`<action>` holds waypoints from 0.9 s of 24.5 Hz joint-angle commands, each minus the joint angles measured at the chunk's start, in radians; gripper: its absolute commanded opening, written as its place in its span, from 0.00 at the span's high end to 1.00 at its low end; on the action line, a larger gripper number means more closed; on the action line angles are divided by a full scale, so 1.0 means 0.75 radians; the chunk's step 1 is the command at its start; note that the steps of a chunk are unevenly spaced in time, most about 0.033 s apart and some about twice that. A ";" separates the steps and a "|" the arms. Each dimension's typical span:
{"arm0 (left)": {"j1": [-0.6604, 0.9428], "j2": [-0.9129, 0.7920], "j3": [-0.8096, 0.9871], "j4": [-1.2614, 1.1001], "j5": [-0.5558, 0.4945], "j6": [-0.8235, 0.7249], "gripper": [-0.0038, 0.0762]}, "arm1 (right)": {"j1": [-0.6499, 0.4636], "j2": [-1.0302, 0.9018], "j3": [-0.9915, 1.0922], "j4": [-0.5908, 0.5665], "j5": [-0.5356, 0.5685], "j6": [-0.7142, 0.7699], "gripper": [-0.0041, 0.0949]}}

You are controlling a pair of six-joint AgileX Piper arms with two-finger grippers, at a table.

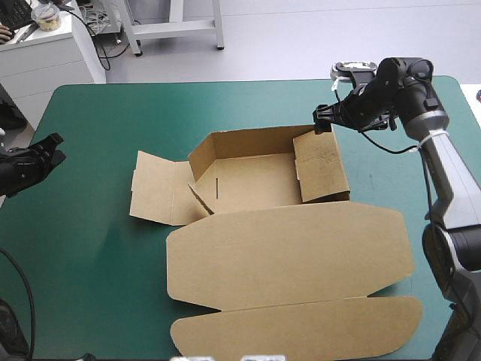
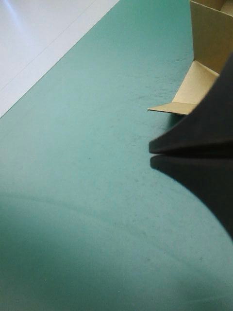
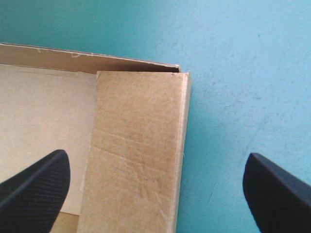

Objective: Fold the box

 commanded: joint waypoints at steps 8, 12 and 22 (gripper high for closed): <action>0.005 -0.047 -0.034 -0.055 -0.044 -0.007 0.96 | -0.003 -0.392 -0.003 -0.004 0.018 -0.002 0.06; 0.005 -0.047 -0.034 -0.041 -0.044 -0.007 0.96 | -0.003 -0.509 0.149 -0.064 0.018 -0.002 0.06; 0.005 -0.047 -0.034 -0.034 -0.069 -0.007 0.96 | -0.003 -0.341 0.303 -0.058 -0.007 0.008 0.06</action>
